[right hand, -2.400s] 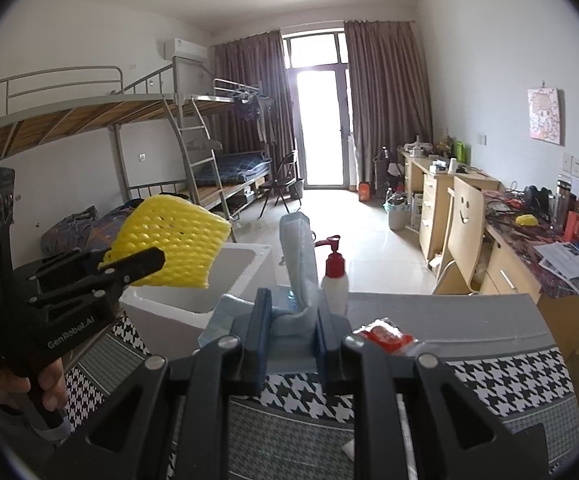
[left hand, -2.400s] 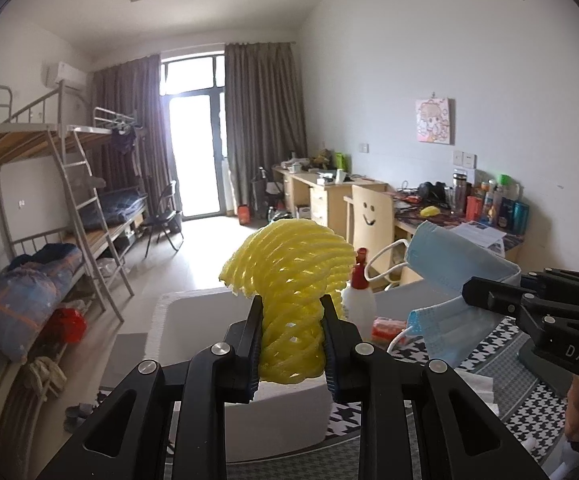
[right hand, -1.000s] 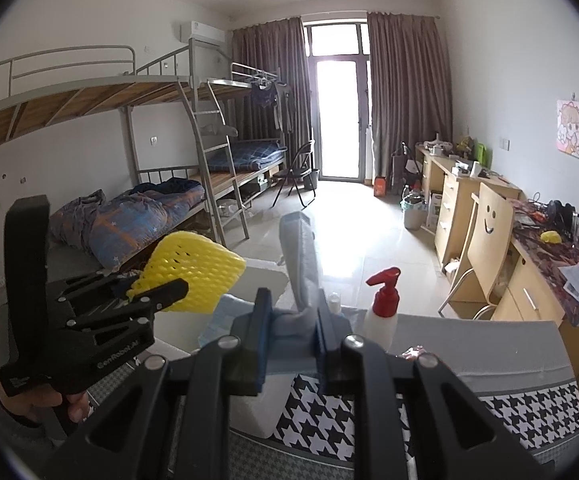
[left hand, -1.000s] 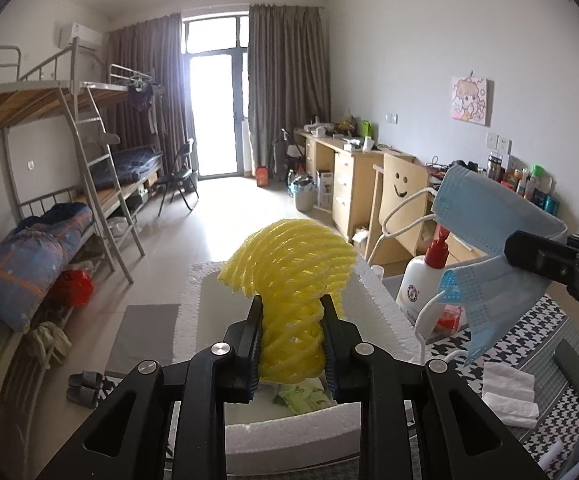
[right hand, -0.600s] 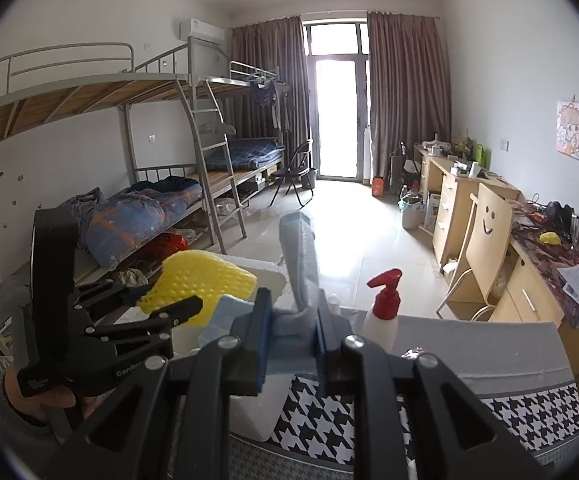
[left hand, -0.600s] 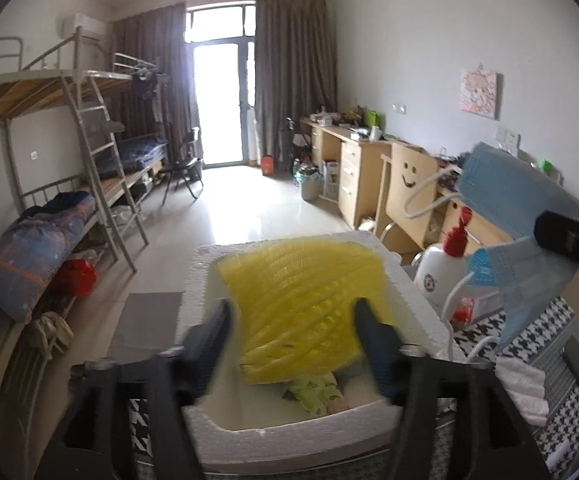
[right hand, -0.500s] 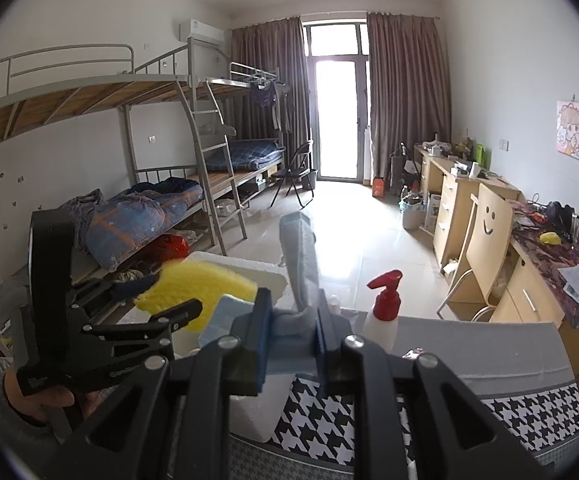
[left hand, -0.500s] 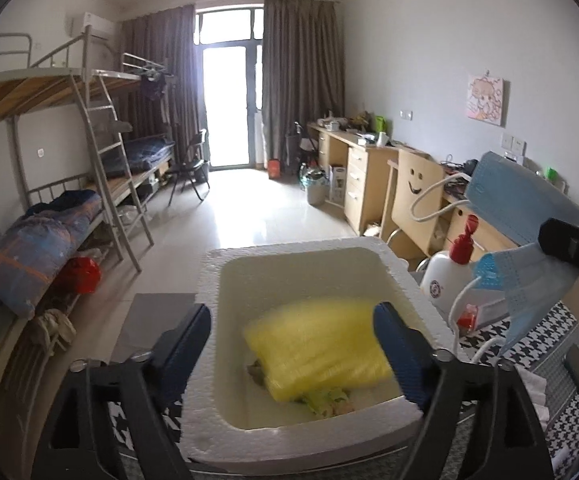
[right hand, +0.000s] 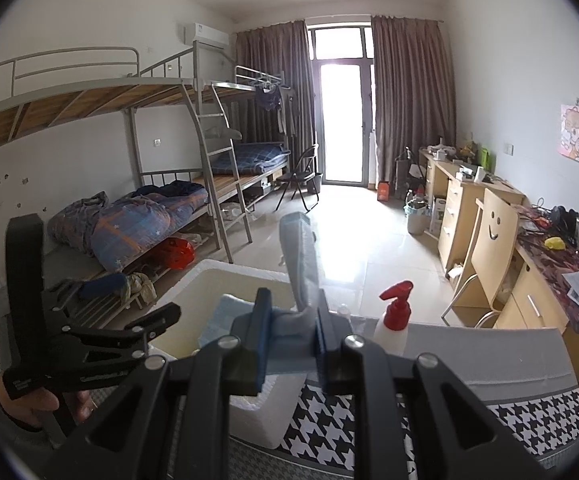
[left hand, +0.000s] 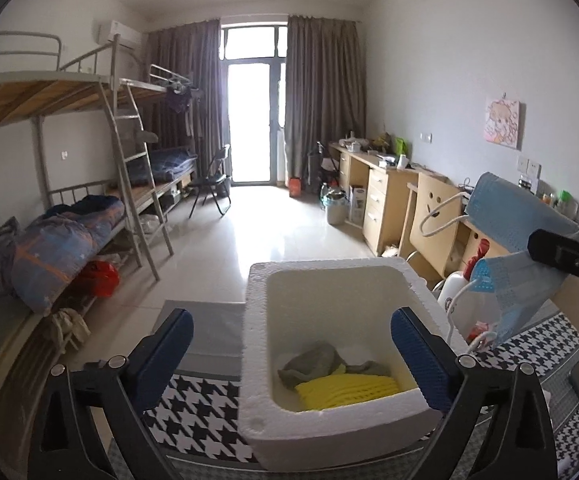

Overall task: Organize soft objects
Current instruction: 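Lower the blue mask into the foam box and open the right tool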

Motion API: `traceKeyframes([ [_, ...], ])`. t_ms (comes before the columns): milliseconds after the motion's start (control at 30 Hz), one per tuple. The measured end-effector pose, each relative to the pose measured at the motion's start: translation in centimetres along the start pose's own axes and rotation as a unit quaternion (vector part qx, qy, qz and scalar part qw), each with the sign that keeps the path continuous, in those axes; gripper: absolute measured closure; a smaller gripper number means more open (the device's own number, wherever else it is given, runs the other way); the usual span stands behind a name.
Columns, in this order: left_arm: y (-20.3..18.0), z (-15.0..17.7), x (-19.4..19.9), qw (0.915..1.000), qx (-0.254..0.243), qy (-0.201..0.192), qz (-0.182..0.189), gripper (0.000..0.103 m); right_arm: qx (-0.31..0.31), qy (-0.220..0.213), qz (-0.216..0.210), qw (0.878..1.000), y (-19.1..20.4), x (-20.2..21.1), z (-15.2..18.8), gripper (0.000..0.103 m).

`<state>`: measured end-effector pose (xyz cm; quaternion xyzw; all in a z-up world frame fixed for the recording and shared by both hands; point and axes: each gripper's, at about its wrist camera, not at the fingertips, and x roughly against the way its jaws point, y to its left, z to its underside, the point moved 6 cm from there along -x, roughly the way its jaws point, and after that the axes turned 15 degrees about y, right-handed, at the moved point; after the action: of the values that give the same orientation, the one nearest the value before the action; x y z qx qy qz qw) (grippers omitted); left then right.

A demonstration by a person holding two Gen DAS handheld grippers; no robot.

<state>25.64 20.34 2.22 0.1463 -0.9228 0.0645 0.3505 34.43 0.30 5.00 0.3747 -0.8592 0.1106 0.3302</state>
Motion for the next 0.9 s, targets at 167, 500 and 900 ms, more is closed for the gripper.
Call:
traceKeyframes([
  [167, 0.5, 0.3, 0.6, 0.9999, 0.006, -0.008, -0.010, 0.001, 0.004, 0.003, -0.005, 1.000, 0.4, -0.6, -0.3, 0.080],
  [500, 1.7, 1.0, 1.6, 0.9996, 0.015, -0.014, -0.018, 0.001, 0.012, 0.010, -0.017, 1.000, 1.2, -1.6, -0.8, 0.080],
  [900, 3.6, 2.0, 2.2, 0.9993, 0.027, -0.018, -0.021, 0.001, 0.017, 0.031, -0.029, 0.999, 1.2, -3.2, -1.0, 0.080],
])
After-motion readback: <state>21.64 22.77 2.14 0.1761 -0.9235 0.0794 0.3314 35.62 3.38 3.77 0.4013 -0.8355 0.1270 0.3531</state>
